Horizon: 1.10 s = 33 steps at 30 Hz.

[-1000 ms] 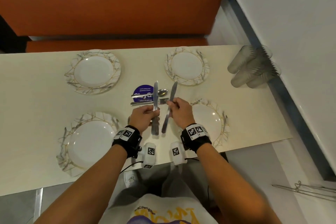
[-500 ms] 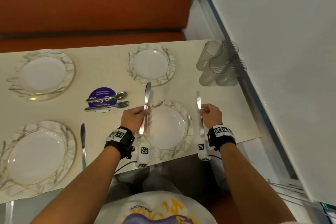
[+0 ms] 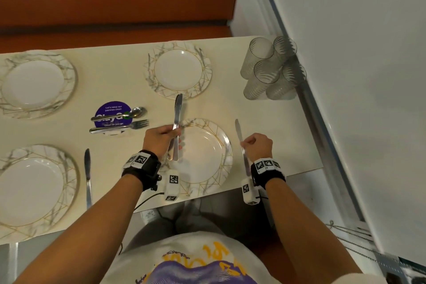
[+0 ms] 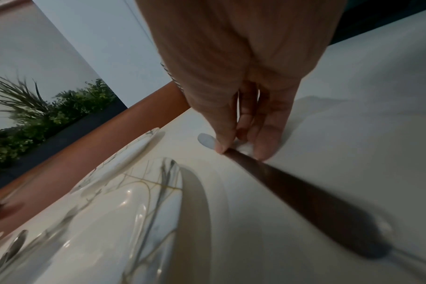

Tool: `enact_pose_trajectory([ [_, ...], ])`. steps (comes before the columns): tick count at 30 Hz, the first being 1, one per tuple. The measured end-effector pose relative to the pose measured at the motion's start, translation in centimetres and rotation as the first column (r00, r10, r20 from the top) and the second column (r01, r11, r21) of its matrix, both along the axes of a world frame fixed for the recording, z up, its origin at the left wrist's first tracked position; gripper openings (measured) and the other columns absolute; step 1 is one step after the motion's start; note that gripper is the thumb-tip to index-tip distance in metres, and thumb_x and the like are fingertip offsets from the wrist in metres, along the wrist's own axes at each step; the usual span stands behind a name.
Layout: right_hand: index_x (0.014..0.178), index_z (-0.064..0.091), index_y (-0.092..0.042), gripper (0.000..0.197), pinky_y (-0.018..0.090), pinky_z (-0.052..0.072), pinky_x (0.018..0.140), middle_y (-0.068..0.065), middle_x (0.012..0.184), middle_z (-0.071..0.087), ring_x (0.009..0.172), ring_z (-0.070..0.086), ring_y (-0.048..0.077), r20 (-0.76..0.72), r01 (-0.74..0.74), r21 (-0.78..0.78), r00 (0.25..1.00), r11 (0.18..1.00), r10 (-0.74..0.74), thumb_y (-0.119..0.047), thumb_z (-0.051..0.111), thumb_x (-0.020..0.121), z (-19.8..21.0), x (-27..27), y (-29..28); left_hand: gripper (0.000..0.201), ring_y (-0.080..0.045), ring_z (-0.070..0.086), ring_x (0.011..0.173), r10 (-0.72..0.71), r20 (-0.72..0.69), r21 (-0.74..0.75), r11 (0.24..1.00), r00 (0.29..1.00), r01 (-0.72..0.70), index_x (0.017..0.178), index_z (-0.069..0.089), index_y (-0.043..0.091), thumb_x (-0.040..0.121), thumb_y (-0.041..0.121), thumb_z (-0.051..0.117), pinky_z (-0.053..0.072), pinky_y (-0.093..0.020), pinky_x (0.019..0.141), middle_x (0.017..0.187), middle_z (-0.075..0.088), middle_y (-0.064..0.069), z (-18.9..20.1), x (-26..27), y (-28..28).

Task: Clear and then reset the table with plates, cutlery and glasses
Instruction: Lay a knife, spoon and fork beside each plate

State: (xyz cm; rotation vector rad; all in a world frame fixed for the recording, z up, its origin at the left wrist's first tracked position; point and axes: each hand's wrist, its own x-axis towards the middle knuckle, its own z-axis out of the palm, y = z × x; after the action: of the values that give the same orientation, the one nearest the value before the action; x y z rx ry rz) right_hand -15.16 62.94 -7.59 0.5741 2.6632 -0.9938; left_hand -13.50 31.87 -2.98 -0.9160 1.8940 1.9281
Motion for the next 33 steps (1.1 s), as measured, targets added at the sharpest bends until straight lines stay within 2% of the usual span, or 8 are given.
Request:
enact_pose_trajectory([
  [3, 0.102, 0.073, -0.015, 0.018, 0.022, 0.055, 0.078, 0.004, 0.085, 0.064, 0.073, 0.059, 0.010, -0.033, -0.051, -0.017, 0.998, 0.999, 0.051, -0.007, 0.074, 0.086, -0.4, 0.0, 0.5, 0.013, -0.016, 0.068, 0.056, -0.011, -0.010, -0.008, 1.000, 1.000, 0.010, 0.102, 0.080, 0.009, 0.091, 0.012, 0.077, 0.063, -0.036, 0.066, 0.070, 0.075, -0.005, -0.1, 0.0, 0.2],
  [6, 0.133, 0.064, -0.030, 0.050, 0.025, 0.049, 0.090, 0.005, 0.105, 0.052, 0.094, 0.055, 0.015, 0.004, -0.252, -0.004, 0.968, 0.968, 0.252, -0.003, 0.064, 0.091, -0.9, 0.1, 1.1, 0.013, -0.017, 0.070, 0.061, -0.018, -0.017, -0.013, 1.000, 1.000, 0.017, 0.103, 0.080, 0.010, 0.091, 0.013, 0.077, 0.063, -0.035, 0.066, 0.068, 0.075, -0.002, -0.2, 0.1, 0.3],
  [8, 0.142, 0.056, -0.033, 0.057, 0.026, 0.045, 0.097, 0.004, 0.112, 0.047, 0.105, 0.052, 0.018, 0.033, -0.343, 0.014, 0.939, 0.939, 0.343, -0.005, 0.063, 0.093, -1.1, 0.2, 1.5, 0.014, -0.015, 0.070, 0.059, -0.021, -0.019, -0.022, 1.000, 1.000, 0.021, 0.104, 0.079, 0.010, 0.091, 0.013, 0.076, 0.063, -0.035, 0.065, 0.068, 0.075, -0.001, -0.2, 0.1, 0.3],
  [14, 0.142, 0.052, -0.040, 0.062, 0.035, 0.049, 0.102, 0.000, 0.111, 0.046, 0.109, 0.053, 0.020, 0.038, -0.365, 0.001, 0.930, 0.931, 0.365, -0.009, 0.067, 0.092, -1.7, 1.1, 1.6, 0.017, -0.015, 0.070, 0.057, -0.026, -0.021, -0.034, 0.999, 0.999, 0.025, 0.107, 0.079, 0.008, 0.092, 0.013, 0.075, 0.062, -0.035, 0.066, 0.069, 0.075, -0.001, -0.4, 0.3, 0.2],
  [19, 0.142, 0.052, -0.041, 0.062, 0.037, 0.050, 0.101, 0.000, 0.110, 0.046, 0.109, 0.053, 0.020, 0.020, -0.365, -0.026, 0.930, 0.930, 0.366, -0.009, 0.067, 0.092, -1.9, 2.0, 0.9, 0.013, -0.014, 0.070, 0.056, -0.023, -0.027, -0.013, 1.000, 0.999, 0.023, 0.105, 0.078, 0.009, 0.093, 0.010, 0.073, 0.059, -0.026, 0.055, 0.068, 0.075, -0.001, -0.1, 0.5, 0.3],
  [23, 0.143, 0.052, -0.041, 0.061, 0.037, 0.050, 0.102, -0.001, 0.111, 0.045, 0.109, 0.053, 0.018, 0.023, -0.361, -0.024, 0.932, 0.932, 0.362, -0.009, 0.067, 0.092, -1.8, 2.2, 0.6, 0.011, -0.014, 0.073, 0.060, -0.003, -0.025, 0.013, 1.000, 1.000, 0.003, 0.103, 0.078, 0.010, 0.095, 0.007, 0.071, 0.061, -0.028, 0.057, 0.071, 0.076, -0.002, -0.1, 0.8, 0.4],
  [28, 0.141, 0.052, -0.042, 0.057, 0.036, 0.051, 0.099, 0.001, 0.106, 0.049, 0.102, 0.055, 0.018, -0.005, -0.339, 0.009, 0.941, 0.941, 0.339, -0.014, 0.065, 0.094, -1.0, 1.8, 0.4, 0.015, -0.024, 0.077, 0.072, 0.000, -0.032, 0.072, 0.997, 1.000, 0.002, 0.108, 0.075, 0.010, 0.100, 0.006, 0.063, 0.065, -0.033, 0.067, 0.078, 0.079, -0.008, 0.0, 1.3, 0.0],
  [33, 0.133, 0.063, -0.033, 0.041, 0.031, 0.052, 0.090, 0.004, 0.101, 0.057, 0.089, 0.057, 0.015, -0.167, -0.267, -0.046, 0.952, 0.963, 0.256, -0.016, 0.063, 0.095, 2.0, -0.1, -2.6, 0.016, -0.020, 0.076, 0.070, -0.007, -0.045, 0.067, 0.998, 0.999, 0.010, 0.112, 0.074, 0.012, 0.101, 0.008, 0.062, 0.063, -0.027, 0.063, 0.079, 0.078, -0.006, 0.7, 1.5, -0.4],
])
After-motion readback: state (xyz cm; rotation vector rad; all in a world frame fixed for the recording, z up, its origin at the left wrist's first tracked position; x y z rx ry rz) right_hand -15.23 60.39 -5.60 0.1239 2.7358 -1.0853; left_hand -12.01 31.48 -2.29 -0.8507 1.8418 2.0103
